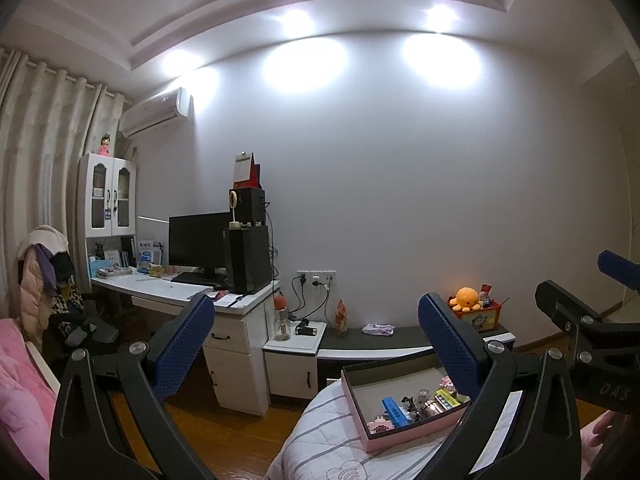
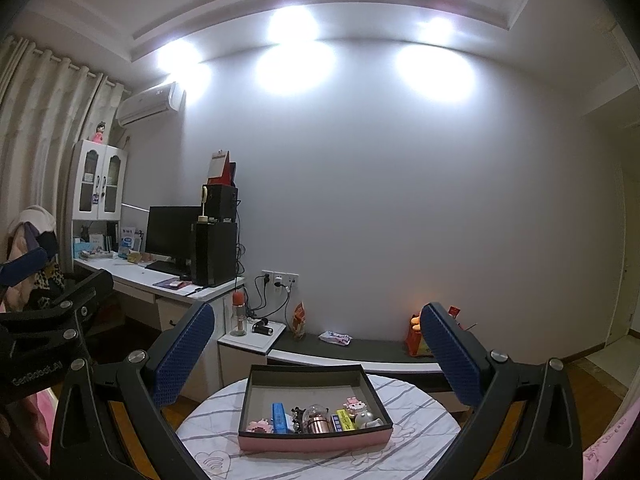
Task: Organize rigid objects
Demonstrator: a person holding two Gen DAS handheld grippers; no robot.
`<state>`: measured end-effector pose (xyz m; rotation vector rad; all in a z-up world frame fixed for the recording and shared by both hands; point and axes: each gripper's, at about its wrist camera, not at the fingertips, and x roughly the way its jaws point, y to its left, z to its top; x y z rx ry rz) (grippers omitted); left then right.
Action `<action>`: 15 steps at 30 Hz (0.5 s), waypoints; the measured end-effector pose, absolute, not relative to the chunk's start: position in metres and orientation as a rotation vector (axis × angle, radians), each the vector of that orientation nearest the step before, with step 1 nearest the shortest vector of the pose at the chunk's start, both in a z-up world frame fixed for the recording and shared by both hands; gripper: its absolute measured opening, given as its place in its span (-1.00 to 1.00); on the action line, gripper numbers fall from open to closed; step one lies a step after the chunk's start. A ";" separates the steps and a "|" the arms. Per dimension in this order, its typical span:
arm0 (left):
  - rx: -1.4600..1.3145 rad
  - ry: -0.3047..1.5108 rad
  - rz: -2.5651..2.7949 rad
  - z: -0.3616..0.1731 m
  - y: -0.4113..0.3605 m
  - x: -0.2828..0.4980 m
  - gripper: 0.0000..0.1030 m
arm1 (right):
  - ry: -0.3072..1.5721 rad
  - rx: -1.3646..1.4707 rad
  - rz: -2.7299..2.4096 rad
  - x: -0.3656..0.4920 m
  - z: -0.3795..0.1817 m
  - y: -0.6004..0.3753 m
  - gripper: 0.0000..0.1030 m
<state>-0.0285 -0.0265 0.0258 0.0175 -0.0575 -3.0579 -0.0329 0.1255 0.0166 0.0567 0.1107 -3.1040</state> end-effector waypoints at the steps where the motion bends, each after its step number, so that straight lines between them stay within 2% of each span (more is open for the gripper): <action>1: 0.020 -0.054 -3.060 0.025 -0.027 -0.030 1.00 | 0.111 0.056 -3.107 -0.033 0.016 0.127 1.00; 15: 0.085 -0.064 -3.102 0.016 -0.017 -0.050 1.00 | 0.140 0.059 -3.182 -0.035 0.015 0.125 1.00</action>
